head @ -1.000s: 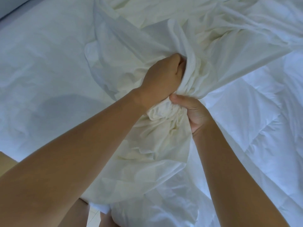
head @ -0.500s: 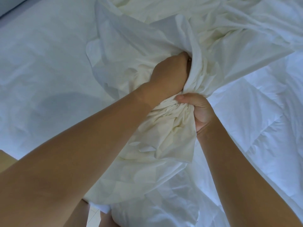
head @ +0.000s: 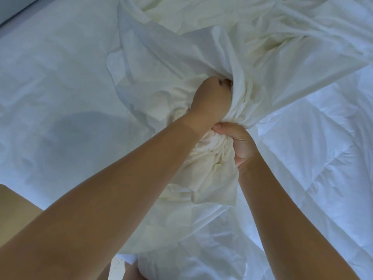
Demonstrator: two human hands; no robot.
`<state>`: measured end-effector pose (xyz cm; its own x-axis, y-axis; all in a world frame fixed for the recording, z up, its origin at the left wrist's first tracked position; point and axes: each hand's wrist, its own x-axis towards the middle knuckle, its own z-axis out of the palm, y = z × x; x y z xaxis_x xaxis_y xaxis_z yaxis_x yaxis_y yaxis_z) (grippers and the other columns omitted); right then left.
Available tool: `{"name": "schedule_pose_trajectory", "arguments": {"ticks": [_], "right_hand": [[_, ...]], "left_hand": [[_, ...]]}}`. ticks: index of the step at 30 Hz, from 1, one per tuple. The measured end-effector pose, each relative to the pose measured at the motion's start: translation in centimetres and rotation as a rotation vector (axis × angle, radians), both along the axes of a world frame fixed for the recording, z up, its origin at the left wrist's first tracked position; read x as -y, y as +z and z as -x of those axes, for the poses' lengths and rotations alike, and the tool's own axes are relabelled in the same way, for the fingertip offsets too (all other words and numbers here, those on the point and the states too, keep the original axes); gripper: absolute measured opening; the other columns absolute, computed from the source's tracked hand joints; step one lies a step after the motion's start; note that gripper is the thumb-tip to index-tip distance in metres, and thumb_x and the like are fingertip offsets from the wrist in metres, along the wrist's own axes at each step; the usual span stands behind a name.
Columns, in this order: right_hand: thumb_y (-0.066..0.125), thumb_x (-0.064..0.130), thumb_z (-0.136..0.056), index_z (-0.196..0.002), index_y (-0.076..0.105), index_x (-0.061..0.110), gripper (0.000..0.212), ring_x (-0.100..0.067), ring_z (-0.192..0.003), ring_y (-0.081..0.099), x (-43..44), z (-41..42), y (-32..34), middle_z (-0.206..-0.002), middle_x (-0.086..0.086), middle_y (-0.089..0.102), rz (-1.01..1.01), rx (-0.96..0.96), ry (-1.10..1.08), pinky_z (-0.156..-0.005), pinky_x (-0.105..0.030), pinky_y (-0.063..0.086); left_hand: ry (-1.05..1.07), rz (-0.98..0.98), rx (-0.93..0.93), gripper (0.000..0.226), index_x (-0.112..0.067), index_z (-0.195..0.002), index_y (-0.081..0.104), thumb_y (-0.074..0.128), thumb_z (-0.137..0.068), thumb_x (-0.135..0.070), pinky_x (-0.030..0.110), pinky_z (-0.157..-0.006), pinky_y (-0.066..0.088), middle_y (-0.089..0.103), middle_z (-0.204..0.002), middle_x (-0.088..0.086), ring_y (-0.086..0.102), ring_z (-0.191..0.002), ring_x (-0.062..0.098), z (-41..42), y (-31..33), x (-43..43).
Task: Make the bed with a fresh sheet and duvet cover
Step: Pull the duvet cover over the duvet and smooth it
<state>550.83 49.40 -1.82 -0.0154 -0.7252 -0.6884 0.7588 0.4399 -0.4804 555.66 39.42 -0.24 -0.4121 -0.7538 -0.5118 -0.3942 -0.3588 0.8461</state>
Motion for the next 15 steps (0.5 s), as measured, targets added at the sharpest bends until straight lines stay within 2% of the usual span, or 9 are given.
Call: {"name": "schedule_pose_trajectory", "arguments": {"ticks": [2, 5, 6, 7, 9, 10, 12, 13, 15], "right_hand": [[0.083, 0.002, -0.032, -0.077, 0.073, 0.003, 0.046, -0.028, -0.072, 0.07, -0.1, 0.2, 0.4, -0.075, -0.013, 0.071, 0.011, 0.018, 0.01, -0.065, -0.036, 0.057], [0.088, 0.011, -0.029, -0.088, 0.07, 0.001, 0.063, -0.031, -0.079, 0.069, 0.0, 0.3, 0.2, -0.083, -0.016, 0.069, -0.004, 0.014, 0.007, -0.072, -0.039, 0.057], [0.088, 0.013, -0.03, -0.095, 0.068, 0.001, 0.069, -0.032, -0.085, 0.067, 0.1, 0.2, 0.0, -0.089, -0.016, 0.068, -0.007, 0.011, 0.009, -0.078, -0.041, 0.056], [0.087, 0.014, -0.033, -0.101, 0.066, 0.001, 0.073, -0.033, -0.091, 0.065, 0.3, 0.1, -0.2, -0.095, -0.017, 0.066, -0.005, 0.011, 0.015, -0.083, -0.042, 0.054], [0.086, 0.014, -0.036, -0.105, 0.064, 0.001, 0.073, -0.033, -0.093, 0.063, 0.3, -0.1, -0.5, -0.098, -0.017, 0.065, -0.007, 0.025, 0.021, -0.085, -0.042, 0.053], [0.086, 0.015, -0.037, -0.104, 0.063, 0.0, 0.073, -0.032, -0.092, 0.064, 0.3, -0.2, -0.6, -0.097, -0.018, 0.065, -0.01, 0.038, 0.025, -0.084, -0.041, 0.054], [0.087, 0.017, -0.036, -0.098, 0.064, -0.001, 0.069, -0.031, -0.089, 0.064, 0.0, -0.1, -0.7, -0.093, -0.017, 0.066, -0.013, 0.053, 0.035, -0.081, -0.039, 0.054], [0.088, 0.017, -0.036, -0.094, 0.067, 0.0, 0.064, -0.031, -0.087, 0.066, -0.1, -0.1, -0.7, -0.091, -0.017, 0.067, -0.011, 0.051, 0.037, -0.079, -0.038, 0.055], [0.088, 0.017, -0.035, -0.09, 0.071, 0.0, 0.06, -0.029, -0.086, 0.068, 0.0, 0.0, -0.5, -0.089, -0.016, 0.07, -0.01, 0.027, 0.033, -0.077, -0.037, 0.056]], "left_hand": [[-0.01, 0.112, -0.026, 0.026, -0.005, -0.084, 0.058, 0.039, -0.099, -0.015, 0.035, -0.08, 0.042, 0.065, -0.094, 0.015, 0.056, -0.084, 0.025, -1.4, 0.0, 0.3], [-0.034, 0.56, 0.109, 0.029, -0.016, -0.069, 0.041, 0.047, -0.097, -0.024, 0.029, -0.061, 0.034, 0.043, -0.06, -0.007, 0.041, -0.056, 0.012, -5.7, -1.2, -0.2], [-0.046, 0.621, 0.144, 0.033, -0.016, -0.067, 0.039, 0.05, -0.095, -0.027, 0.029, -0.058, 0.032, 0.037, -0.055, -0.009, 0.037, -0.051, 0.009, -6.9, -1.7, -0.8], [-0.082, 0.616, 0.17, 0.033, -0.014, -0.067, 0.042, 0.053, -0.094, -0.03, 0.031, -0.057, 0.035, 0.036, -0.053, -0.009, 0.038, -0.05, 0.01, -7.9, -2.0, -1.6], [-0.157, 0.472, 0.192, 0.025, -0.014, -0.078, 0.055, 0.056, -0.092, -0.035, 0.031, -0.062, 0.042, 0.044, -0.058, -0.009, 0.046, -0.057, 0.013, -8.7, -2.6, -2.7], [-0.177, 0.363, 0.195, 0.02, -0.018, -0.091, 0.061, 0.057, -0.09, -0.037, 0.029, -0.068, 0.043, 0.048, -0.064, -0.011, 0.05, -0.064, 0.013, -8.9, -2.8, -2.9], [-0.249, 0.204, 0.19, 0.029, -0.024, -0.114, 0.062, 0.057, -0.09, -0.039, 0.023, -0.076, 0.04, 0.05, -0.071, -0.014, 0.051, -0.075, 0.011, -9.1, -2.9, -2.6], [-0.308, 0.184, 0.176, 0.03, -0.024, -0.116, 0.062, 0.056, -0.091, -0.038, 0.022, -0.076, 0.039, 0.049, -0.072, -0.015, 0.05, -0.075, 0.011, -9.3, -3.0, -2.4], [-0.407, 0.287, 0.151, 0.024, -0.017, -0.107, 0.067, 0.055, -0.093, -0.032, 0.025, -0.073, 0.039, 0.046, -0.075, -0.009, 0.048, -0.071, 0.013, -9.3, -3.0, -1.8]]}}
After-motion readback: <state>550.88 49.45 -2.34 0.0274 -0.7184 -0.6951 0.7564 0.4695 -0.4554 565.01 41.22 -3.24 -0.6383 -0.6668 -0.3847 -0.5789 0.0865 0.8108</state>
